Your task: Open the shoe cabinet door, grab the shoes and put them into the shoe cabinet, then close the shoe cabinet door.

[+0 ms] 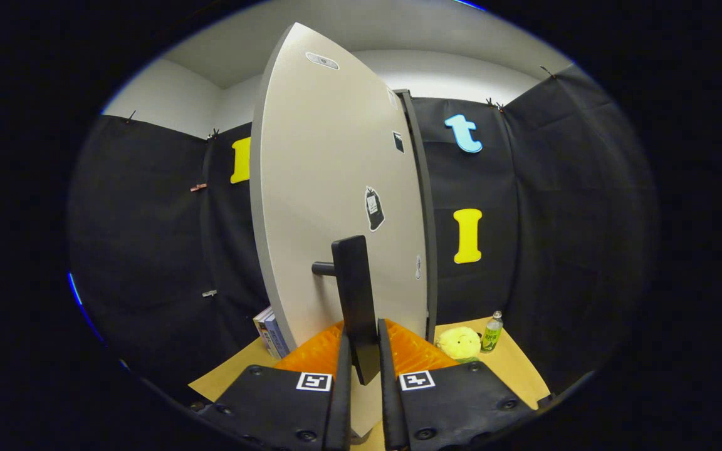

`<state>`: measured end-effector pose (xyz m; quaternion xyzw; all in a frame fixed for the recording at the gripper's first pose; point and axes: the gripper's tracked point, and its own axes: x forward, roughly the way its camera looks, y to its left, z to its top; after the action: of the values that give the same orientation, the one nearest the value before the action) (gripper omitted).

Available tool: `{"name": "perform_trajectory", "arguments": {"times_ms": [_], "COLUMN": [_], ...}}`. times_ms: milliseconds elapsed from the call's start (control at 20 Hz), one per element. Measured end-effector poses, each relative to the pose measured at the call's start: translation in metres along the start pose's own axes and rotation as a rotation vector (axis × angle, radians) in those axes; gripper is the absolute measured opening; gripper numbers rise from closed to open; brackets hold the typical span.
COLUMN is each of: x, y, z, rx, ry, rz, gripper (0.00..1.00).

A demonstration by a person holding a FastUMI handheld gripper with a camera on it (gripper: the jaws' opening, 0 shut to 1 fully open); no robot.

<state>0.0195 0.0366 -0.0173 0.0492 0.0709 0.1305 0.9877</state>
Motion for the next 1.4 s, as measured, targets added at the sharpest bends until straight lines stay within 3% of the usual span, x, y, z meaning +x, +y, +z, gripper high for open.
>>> {"name": "perform_trajectory", "arguments": {"times_ms": [300, 700, 900, 1200, 1400], "x": [-0.010, -0.020, -0.018, -0.044, -0.077], "y": [-0.066, -0.113, -0.106, -0.108, -0.107], "z": [0.007, 0.015, 0.019, 0.005, -0.023], "rx": [-0.009, -0.021, 0.024, -0.013, -0.008], "ry": [0.001, -0.026, -0.041, -0.019, 0.028], "rz": [-0.078, -0.111, -0.061, -0.108, -0.188], "gripper": [0.22, 0.19, 0.19, 0.19, 0.20]}}
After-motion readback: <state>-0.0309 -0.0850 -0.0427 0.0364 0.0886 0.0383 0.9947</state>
